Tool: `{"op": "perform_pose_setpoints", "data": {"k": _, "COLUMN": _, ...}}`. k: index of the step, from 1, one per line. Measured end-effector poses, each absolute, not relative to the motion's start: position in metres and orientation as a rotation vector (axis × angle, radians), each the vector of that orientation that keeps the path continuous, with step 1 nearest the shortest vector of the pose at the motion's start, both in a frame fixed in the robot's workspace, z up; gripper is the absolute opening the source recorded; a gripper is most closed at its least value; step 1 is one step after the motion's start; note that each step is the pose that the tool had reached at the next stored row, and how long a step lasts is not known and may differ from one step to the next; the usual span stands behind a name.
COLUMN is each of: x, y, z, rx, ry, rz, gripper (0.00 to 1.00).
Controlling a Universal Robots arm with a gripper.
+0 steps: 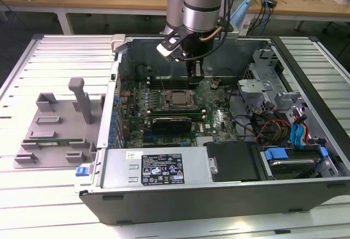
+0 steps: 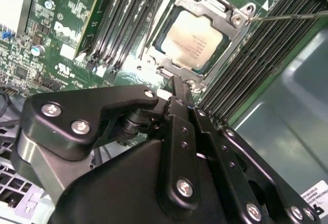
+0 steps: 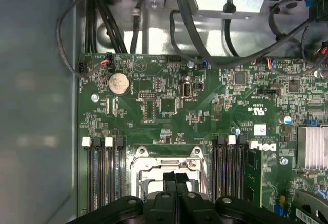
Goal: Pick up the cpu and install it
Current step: 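Close the cpu cover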
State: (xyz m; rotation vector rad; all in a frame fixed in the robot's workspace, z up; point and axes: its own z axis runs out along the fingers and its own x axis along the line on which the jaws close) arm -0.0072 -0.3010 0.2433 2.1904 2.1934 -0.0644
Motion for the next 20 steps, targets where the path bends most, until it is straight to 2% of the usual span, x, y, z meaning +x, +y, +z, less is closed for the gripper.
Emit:
{"op": "perform_pose_setpoints", "data": {"k": 13, "x": -0.026, "y": -0.304, "z": 0.238, "rx": 2.190, "ry": 2.195, "rz": -0.066, "gripper": 0.11}}
{"op": "perform_pose_setpoints", "data": {"k": 20, "x": -0.026, "y": -0.304, "z": 0.238, "rx": 2.019, "ry": 2.349, "rz": -0.061, "gripper": 0.11}}
